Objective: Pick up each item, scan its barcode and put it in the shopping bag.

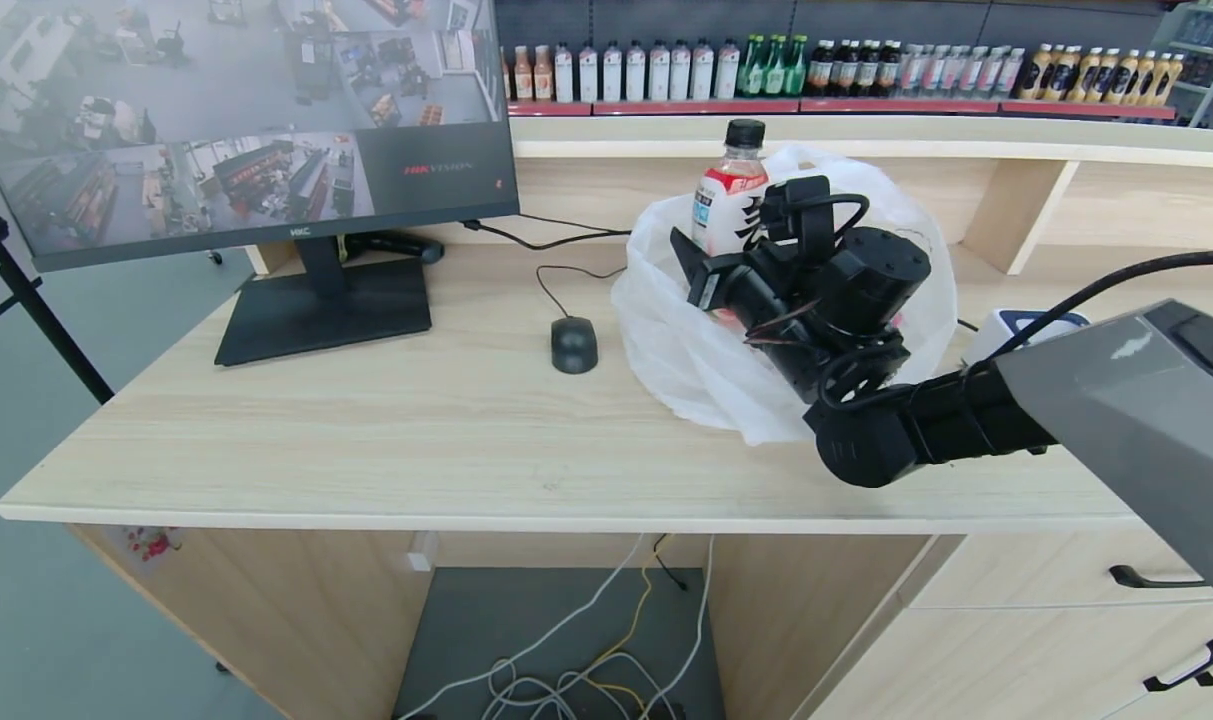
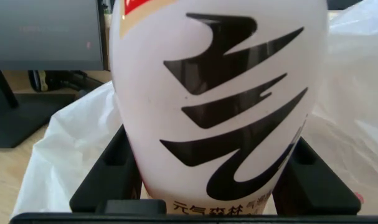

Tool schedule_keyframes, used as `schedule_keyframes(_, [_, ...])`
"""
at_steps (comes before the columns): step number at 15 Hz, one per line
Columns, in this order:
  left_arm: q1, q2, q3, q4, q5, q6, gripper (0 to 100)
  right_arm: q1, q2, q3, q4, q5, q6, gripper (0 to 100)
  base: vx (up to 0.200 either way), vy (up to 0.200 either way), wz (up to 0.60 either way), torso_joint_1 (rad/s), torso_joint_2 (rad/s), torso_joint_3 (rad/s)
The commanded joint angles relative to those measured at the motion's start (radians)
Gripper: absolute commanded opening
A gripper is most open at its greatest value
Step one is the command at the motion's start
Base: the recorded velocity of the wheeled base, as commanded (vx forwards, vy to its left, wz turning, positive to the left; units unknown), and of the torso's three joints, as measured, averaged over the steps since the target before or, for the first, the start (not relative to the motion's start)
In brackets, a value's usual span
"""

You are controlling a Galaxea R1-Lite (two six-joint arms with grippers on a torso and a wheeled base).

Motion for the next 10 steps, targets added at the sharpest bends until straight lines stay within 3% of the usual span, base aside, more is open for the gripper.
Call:
schedule_keyframes(1, [0.000, 0.000, 0.000, 0.000, 0.000, 0.000, 100, -0.001, 0.021, -0.003, 0.000, 0.000, 0.000, 0, 0.000, 0.000, 0.00, 0.000, 0.00, 0.000])
schedule_keyframes(10, [0.000, 0.000, 0.000, 0.000, 0.000, 0.000, 100, -0.011, 0.052, 0.002, -0.001, 0.001, 0.003, 0, 0.000, 0.000, 0.00, 0.000, 0.00, 0.000])
